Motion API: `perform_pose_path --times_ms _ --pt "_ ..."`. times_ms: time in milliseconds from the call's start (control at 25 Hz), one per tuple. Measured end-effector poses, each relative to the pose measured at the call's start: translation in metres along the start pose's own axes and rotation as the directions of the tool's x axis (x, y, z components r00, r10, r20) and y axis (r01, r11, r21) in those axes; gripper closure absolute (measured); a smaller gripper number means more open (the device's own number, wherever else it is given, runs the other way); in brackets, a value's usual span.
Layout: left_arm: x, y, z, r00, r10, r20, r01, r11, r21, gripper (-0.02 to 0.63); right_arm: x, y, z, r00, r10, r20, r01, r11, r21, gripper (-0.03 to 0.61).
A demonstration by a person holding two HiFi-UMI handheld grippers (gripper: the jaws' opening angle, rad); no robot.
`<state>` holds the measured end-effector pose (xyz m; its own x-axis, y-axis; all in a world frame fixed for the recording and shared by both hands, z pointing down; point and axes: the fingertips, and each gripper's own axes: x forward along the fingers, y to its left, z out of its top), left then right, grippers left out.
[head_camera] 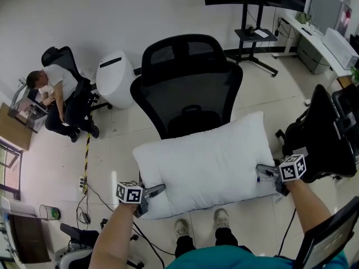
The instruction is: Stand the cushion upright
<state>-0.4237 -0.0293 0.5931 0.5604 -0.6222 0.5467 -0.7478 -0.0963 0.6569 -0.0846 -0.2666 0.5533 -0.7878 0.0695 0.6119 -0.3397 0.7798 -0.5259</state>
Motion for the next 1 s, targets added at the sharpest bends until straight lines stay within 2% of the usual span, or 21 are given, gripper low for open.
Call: perform_pose_path --times_ms 120,240,320,400,520,680,840,920,1000 --pt "-0.032 -0.019 0.025 1.000 -0.007 0.001 0.006 0.996 0.092 0.488 -0.010 0.020 0.013 0.997 -0.013 0.077 0.014 1.000 -0.008 0.465" --pt "-0.079 -0.047 0.067 1.000 0.000 0.015 -0.003 0.980 0.201 0.497 -0.019 0.051 0.018 0.988 0.026 0.155 -0.027 1.000 0.003 0.469" --pt "-0.112 -0.069 0.098 0.999 0.032 0.007 -0.032 0.955 0.295 0.497 -0.023 0.074 0.020 0.970 0.063 0.235 -0.071 0.997 0.024 0.468" --pt "-0.146 -0.092 0.131 0.996 0.085 -0.007 -0.076 0.916 0.395 0.499 -0.022 0.102 0.022 0.935 0.106 0.338 -0.131 0.990 0.052 0.470" --pt "-0.195 -0.135 0.188 0.983 0.184 -0.022 -0.143 0.829 0.541 0.499 -0.010 0.145 0.024 0.858 0.178 0.482 -0.251 0.964 0.091 0.472" --pt "-0.222 -0.200 0.252 0.954 0.297 -0.048 -0.173 0.671 0.721 0.499 0.018 0.188 0.013 0.774 0.258 0.578 -0.392 0.912 0.118 0.474" --pt "-0.211 -0.254 0.290 0.913 0.395 -0.100 -0.131 0.518 0.846 0.497 0.063 0.205 0.003 0.715 0.314 0.624 -0.482 0.868 0.115 0.474" --pt "-0.191 -0.273 0.301 0.891 0.435 -0.133 -0.092 0.458 0.884 0.497 0.082 0.201 0.001 0.689 0.314 0.653 -0.507 0.853 0.125 0.474" --pt "-0.161 -0.286 0.307 0.871 0.461 -0.167 -0.043 0.410 0.911 0.497 0.097 0.186 -0.003 0.672 0.300 0.677 -0.518 0.844 0.140 0.474"
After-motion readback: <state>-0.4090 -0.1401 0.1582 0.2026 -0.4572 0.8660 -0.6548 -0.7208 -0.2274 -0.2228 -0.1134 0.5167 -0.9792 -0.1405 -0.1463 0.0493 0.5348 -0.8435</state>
